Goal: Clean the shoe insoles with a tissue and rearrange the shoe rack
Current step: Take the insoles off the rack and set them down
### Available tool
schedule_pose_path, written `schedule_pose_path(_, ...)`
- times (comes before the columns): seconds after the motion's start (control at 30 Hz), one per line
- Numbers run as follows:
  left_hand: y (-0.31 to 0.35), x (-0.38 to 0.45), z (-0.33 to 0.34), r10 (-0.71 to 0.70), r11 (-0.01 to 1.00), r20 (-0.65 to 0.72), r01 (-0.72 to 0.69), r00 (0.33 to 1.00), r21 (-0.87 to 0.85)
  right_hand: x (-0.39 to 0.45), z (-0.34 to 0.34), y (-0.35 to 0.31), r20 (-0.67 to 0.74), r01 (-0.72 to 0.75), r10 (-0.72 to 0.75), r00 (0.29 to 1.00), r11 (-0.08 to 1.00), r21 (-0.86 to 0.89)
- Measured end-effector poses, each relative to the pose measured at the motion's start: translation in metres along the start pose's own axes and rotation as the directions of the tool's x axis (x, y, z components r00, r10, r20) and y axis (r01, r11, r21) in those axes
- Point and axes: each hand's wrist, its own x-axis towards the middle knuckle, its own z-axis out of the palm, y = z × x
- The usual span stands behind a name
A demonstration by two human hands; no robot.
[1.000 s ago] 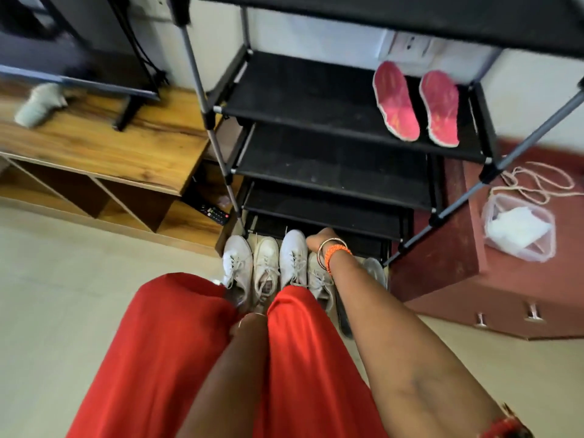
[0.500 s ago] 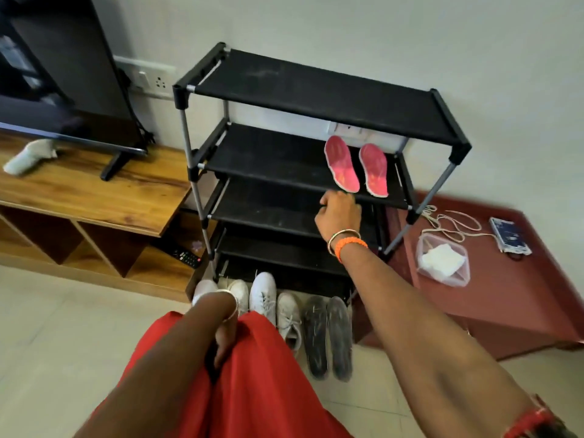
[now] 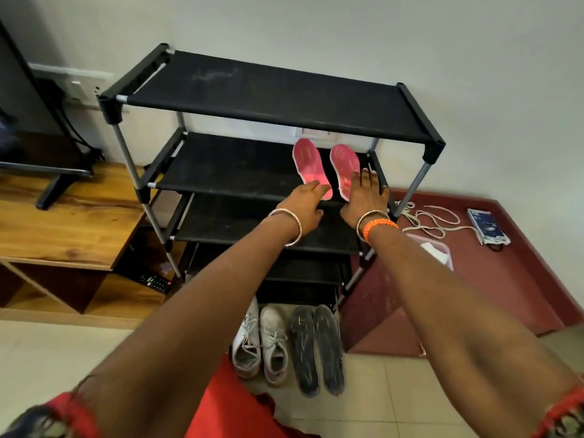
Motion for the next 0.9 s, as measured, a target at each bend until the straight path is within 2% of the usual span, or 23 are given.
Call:
schedule_pose_path(0.13, 0.006, 0.036, 0.016, -0.056, 0.982, 0.059, 0.045, 0.997, 0.183, 0.011, 0.009, 0.011, 0.168, 0.005, -0.025, 0.985, 0.993, 0.119)
schedule_pose_path(0.27, -0.003, 0.051, 0.030, -0.141, 0.971, 0.067, 0.125, 0.988, 0.202, 0.013, 0.021, 0.020, 0.048, 0.044, -0.048, 0.998, 0.995, 0.086)
schedule_pose_path(0.37, -0.004, 0.047, 0.034, -0.171, 0.971, -0.020, 0.172, 0.985, 0.167, 0.020, 0.020, 0.022, 0.023, 0.033, -0.035, 0.999, 0.996, 0.081)
schedule_pose_path(0.47, -0.007, 0.051, 0.031, -0.157, 0.938, -0.089, 0.176, 0.984, 0.299, 0.022, 0.021, 0.018, -0.039, 0.010, -0.006, 0.999, 0.995, 0.100)
schedule_pose_path(0.57, -0.009, 0.060, 0.028, -0.121, 0.918, -0.085, 0.145, 0.989, 0.370, 0.022, 0.020, 0.019, -0.089, -0.013, 0.032, 0.996, 0.980, 0.199)
schedule_pose_path(0.67, -0.010, 0.068, 0.025, -0.084, 0.944, -0.084, 0.107, 0.993, 0.314, 0.025, 0.019, 0.023, -0.097, -0.107, 0.160, 0.982, 0.906, 0.409)
schedule_pose_path(0.73, -0.009, 0.075, 0.020, -0.095, 0.958, -0.064, 0.109, 0.993, 0.264, 0.028, 0.021, 0.020, -0.063, -0.148, 0.203, 0.977, 0.863, 0.483)
schedule_pose_path(0.8, -0.012, 0.084, 0.021, -0.119, 0.954, -0.008, 0.117, 0.993, 0.276, 0.035, 0.025, 0.014, -0.034, -0.177, 0.219, 0.975, 0.860, 0.479)
schedule_pose_path(0.9, -0.012, 0.090, 0.024, -0.184, 0.978, 0.065, 0.176, 0.981, 0.111, 0.045, 0.025, 0.002, 0.016, -0.204, 0.210, 0.977, 0.923, 0.327)
